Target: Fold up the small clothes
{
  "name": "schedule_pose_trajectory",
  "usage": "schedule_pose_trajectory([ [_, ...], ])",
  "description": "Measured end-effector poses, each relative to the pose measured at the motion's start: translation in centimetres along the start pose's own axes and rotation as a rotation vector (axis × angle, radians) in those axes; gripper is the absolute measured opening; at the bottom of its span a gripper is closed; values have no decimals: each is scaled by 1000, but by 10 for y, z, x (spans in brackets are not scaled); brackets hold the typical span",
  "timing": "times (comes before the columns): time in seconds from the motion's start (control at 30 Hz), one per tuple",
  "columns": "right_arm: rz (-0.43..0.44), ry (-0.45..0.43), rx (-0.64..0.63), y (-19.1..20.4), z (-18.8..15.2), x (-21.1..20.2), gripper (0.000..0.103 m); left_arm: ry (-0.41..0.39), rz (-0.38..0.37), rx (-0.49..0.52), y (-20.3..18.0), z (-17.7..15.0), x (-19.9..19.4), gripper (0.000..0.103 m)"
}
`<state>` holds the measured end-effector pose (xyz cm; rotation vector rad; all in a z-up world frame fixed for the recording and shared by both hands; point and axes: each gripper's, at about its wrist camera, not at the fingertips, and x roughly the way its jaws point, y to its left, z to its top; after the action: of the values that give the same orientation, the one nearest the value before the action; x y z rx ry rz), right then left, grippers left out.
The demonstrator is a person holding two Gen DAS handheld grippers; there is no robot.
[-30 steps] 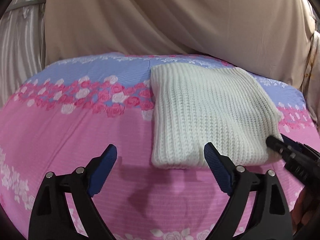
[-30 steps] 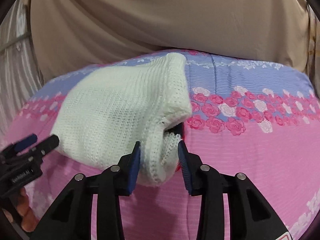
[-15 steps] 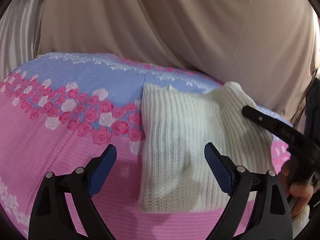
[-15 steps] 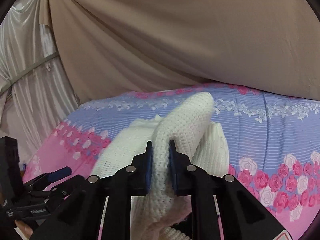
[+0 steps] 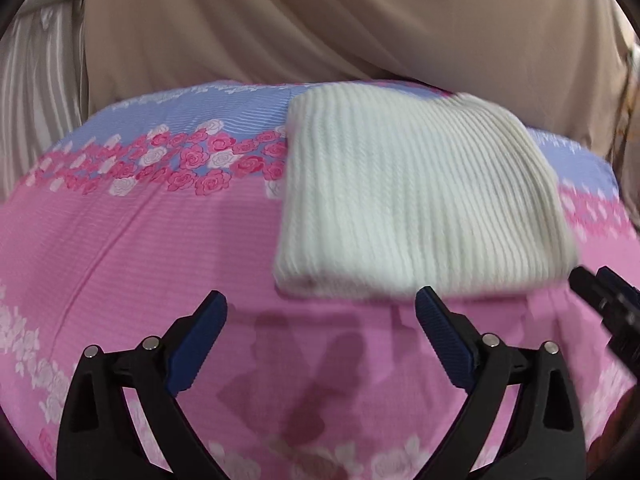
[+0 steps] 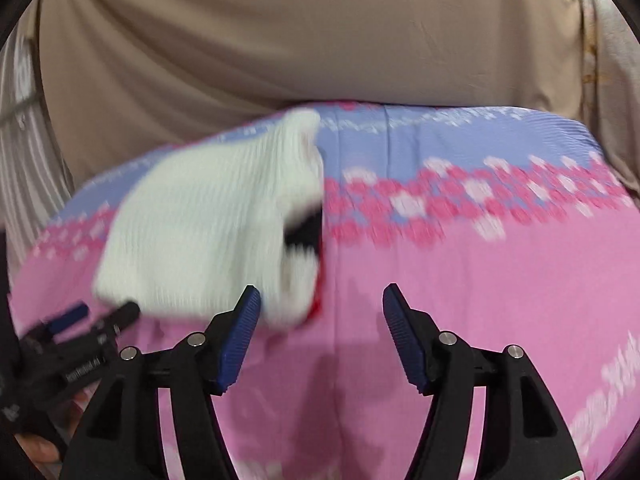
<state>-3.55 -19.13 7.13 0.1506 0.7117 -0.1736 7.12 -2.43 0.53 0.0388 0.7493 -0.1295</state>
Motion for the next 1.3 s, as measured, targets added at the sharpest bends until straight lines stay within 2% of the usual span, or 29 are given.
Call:
schedule_pose_trajectory([
  [0.1, -20, 25, 8, 7, -22, -5, 66, -4, 25, 59, -13, -16, -10, 94],
  [0.27, -65, 9, -11, 19, -33, -15, 71, -88, 69, 53, -20, -27, -33, 95],
  [0.37, -80, -7, 1, 18, -38, -21, 72, -80, 57, 34, -17, -29, -35, 96],
  [0.67, -115, -19, -14, 22, -39, -24, 73, -88, 92, 39, -18, -28, -34, 96],
  [1.3, -122, -10, -19, 26, -39, -22, 74, -77, 131, 42, -22, -28, -32, 95],
])
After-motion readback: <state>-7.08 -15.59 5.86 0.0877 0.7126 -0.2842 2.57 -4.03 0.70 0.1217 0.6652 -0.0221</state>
